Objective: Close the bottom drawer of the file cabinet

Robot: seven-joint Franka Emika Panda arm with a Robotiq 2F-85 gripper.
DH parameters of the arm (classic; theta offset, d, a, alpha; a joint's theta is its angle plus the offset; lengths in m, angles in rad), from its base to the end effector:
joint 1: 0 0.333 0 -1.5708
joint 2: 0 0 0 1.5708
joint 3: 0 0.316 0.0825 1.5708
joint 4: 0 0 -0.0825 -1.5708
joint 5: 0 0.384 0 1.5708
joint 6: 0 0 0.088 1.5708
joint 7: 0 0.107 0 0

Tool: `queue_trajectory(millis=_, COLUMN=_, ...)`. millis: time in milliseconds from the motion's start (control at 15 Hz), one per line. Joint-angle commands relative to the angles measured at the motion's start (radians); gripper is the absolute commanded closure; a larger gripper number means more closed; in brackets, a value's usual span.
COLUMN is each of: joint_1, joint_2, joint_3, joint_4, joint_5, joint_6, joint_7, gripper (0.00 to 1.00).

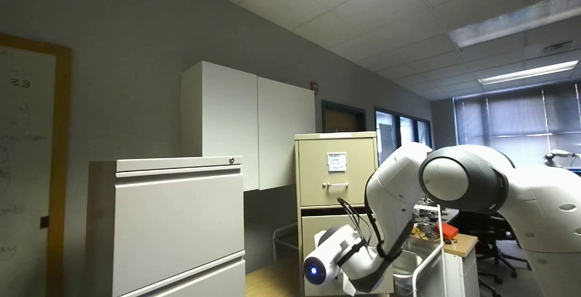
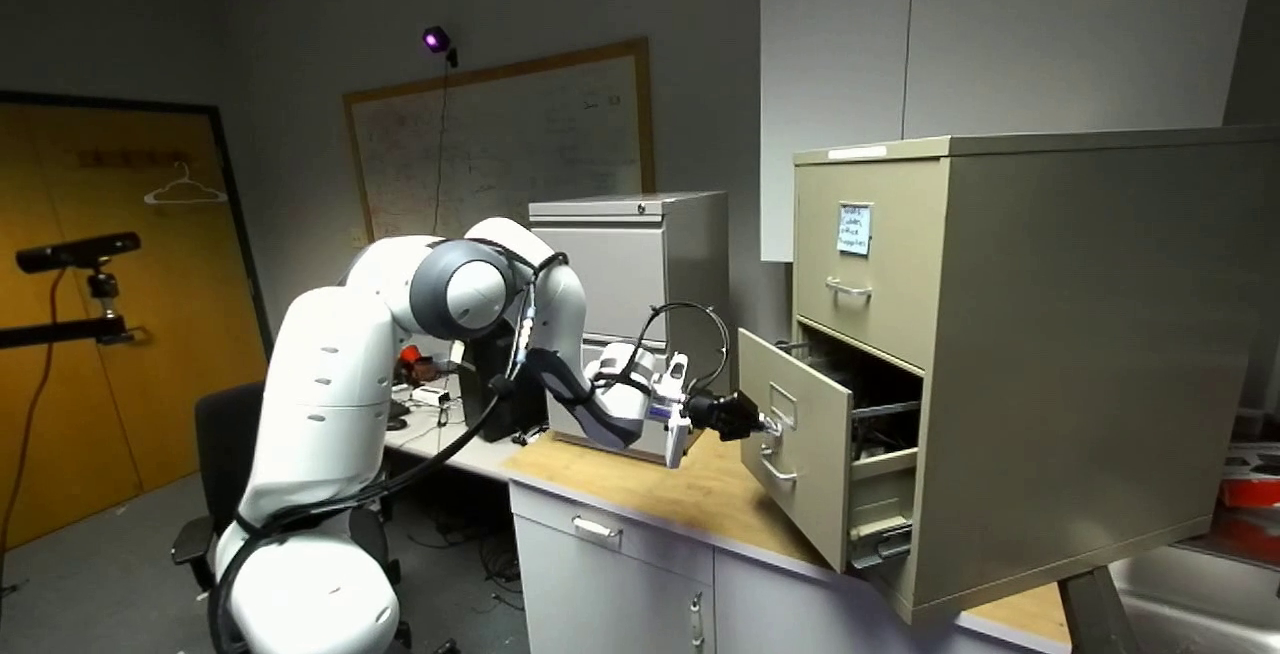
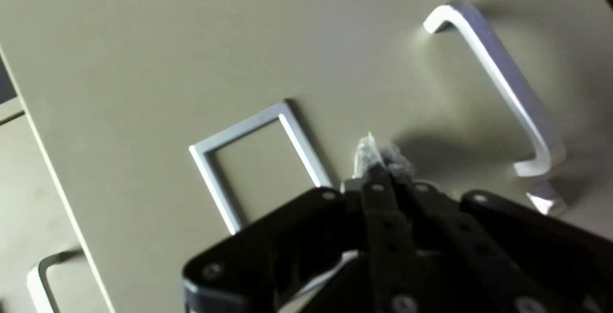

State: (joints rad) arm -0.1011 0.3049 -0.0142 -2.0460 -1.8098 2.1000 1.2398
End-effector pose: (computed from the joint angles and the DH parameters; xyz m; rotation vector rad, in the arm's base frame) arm 0.5956 -0.1155 0.3151 1.8223 -0.0240 0.6270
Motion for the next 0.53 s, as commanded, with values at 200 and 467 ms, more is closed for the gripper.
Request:
queue_trajectory(millis=200, joint_1=-0.06, joint_2=0.119, joint_3=-0.064, joint_4=0.241, joint_5=-0.303, joint_6=0.109, joint_7=0.01, gripper=1.0)
queue_trajectory(millis=467, joint_1=-0.094, joint_2=0.218, joint_3=-0.066, joint_4=0.353, joint_5=-0.419, joint_6=0.12, joint_7=0.045, gripper=1.0)
